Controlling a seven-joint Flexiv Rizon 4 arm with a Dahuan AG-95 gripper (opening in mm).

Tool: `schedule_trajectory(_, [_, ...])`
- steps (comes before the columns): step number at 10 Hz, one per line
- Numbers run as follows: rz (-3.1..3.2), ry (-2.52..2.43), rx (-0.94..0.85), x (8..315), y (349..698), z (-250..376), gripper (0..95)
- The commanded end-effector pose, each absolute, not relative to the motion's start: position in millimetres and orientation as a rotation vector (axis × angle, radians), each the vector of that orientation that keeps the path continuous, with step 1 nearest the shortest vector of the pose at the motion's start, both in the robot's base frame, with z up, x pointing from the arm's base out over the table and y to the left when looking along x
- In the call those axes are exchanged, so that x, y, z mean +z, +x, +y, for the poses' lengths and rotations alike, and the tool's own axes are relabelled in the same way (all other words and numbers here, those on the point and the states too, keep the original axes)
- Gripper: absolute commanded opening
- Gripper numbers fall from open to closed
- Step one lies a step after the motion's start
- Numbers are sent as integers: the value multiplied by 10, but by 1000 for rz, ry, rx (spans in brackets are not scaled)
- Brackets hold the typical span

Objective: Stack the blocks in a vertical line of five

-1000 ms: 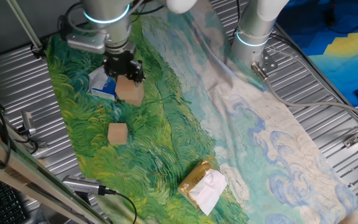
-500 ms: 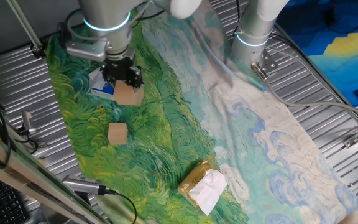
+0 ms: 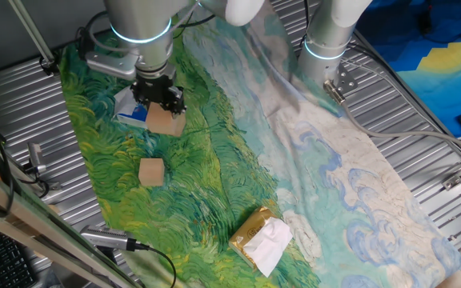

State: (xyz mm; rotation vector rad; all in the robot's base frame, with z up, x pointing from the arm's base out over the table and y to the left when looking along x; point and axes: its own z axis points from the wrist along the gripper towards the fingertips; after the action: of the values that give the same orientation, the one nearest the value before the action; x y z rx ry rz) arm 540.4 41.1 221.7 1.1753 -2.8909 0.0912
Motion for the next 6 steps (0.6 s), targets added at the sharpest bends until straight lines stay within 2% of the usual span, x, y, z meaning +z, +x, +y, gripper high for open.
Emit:
schedule_trajectory(1, [-2885,1184,96,2219,5406,414,0])
schedule_trajectory(6, [-2858,1182,116,2219,5406,414,0])
